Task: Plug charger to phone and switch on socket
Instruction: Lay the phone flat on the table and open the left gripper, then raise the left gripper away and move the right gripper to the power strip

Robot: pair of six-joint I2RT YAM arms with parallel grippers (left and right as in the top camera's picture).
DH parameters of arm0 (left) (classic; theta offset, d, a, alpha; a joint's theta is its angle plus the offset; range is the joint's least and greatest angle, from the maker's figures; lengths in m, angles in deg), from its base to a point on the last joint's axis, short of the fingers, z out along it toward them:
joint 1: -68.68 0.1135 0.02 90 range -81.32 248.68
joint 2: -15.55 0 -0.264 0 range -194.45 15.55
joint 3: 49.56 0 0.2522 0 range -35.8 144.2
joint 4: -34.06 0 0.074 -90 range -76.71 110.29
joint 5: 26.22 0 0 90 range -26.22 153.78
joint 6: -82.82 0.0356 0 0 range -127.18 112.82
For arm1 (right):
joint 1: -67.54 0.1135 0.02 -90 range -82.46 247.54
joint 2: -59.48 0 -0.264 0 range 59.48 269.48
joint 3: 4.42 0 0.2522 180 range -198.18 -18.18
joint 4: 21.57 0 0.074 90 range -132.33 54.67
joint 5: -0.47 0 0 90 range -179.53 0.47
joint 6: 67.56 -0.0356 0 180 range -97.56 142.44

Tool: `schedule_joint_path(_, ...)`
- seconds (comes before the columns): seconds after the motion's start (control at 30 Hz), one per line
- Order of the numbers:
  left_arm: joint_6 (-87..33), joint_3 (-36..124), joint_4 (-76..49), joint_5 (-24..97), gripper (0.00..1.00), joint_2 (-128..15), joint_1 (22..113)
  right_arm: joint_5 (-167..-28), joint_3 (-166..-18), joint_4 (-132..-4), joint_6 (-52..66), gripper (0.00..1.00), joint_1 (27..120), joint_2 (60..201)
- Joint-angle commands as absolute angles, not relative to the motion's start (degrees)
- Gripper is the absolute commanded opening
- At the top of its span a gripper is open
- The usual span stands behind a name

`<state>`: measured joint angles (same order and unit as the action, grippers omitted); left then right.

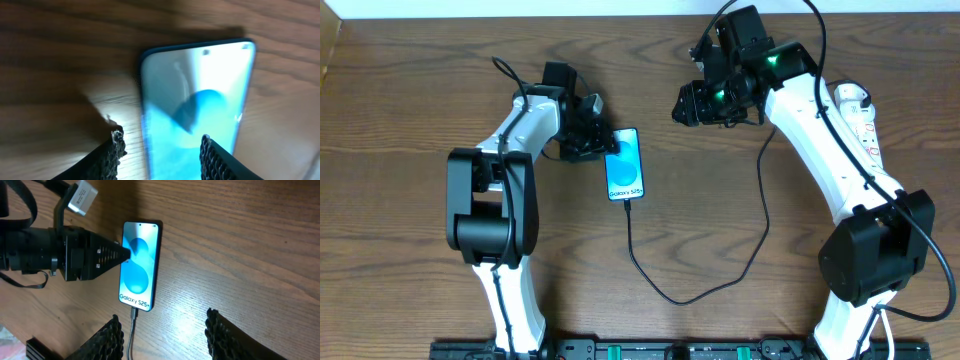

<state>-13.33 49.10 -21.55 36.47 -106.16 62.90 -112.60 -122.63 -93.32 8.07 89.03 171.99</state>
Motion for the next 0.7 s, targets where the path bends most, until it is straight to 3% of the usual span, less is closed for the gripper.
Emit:
schedule_joint_path(0.0, -13.2, 49.1, -22.3, 45.8, 0.53, -104.3, 63.4, -112.1, -123.1, -93.4, 9.3, 0.53, 88.9, 172.3)
schedule_joint_path(0.27, -13.3, 49.1, -24.2, 46.5, 0.54, -91.6, 64.8, -112.2, -123.1, -93.5, 9.3, 0.45, 86.7, 172.0)
schedule_joint_path(0.53, -13.5, 49.1, -25.9, 46.5, 0.54, -75.1, 65.9, -112.1, -123.1, -94.4, 10.8, 0.40, 78.8, 167.9)
schedule_joint_path(0.67, -13.4, 49.1, -25.7, 46.5, 0.54, -68.8, 65.9, -112.1, -123.1, -94.7, 10.8, 0.29, 72.0, 164.8)
